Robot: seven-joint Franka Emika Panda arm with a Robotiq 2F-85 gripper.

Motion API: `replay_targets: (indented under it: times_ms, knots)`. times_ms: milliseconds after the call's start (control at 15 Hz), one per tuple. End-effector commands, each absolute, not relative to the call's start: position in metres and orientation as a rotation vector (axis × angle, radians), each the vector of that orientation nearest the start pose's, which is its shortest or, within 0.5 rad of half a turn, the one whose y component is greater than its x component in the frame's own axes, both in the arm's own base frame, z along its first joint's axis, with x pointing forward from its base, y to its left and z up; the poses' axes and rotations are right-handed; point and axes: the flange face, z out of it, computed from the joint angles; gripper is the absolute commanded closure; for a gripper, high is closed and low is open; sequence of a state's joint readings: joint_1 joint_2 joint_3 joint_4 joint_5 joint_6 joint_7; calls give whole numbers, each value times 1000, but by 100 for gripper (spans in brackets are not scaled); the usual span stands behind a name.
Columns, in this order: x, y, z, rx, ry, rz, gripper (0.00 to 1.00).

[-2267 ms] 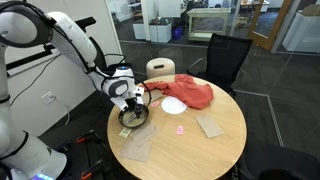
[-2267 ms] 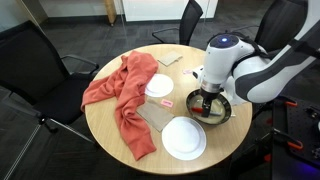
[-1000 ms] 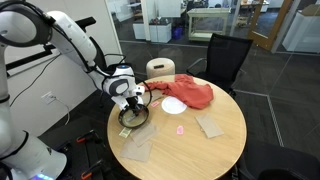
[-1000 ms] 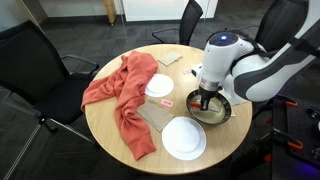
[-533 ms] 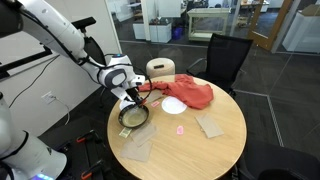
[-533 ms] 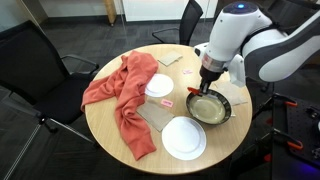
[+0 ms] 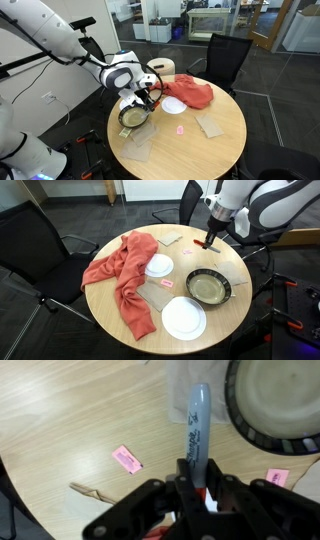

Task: Put the orange marker on the table

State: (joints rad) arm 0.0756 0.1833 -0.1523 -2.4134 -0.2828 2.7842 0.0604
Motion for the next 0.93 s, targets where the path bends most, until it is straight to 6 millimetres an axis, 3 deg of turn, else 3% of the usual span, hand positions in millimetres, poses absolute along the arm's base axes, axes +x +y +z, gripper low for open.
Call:
replay_targets:
  times_ms: [0, 200, 467, 867]
  knots:
    - [516, -80, 261, -3294, -210, -291, 94]
    - [516, -124, 254, -3309, -197, -256, 94]
    - [510, -170, 223, -3314, -170, -197, 94]
    - [512, -205, 169, -3316, -96, -216, 94]
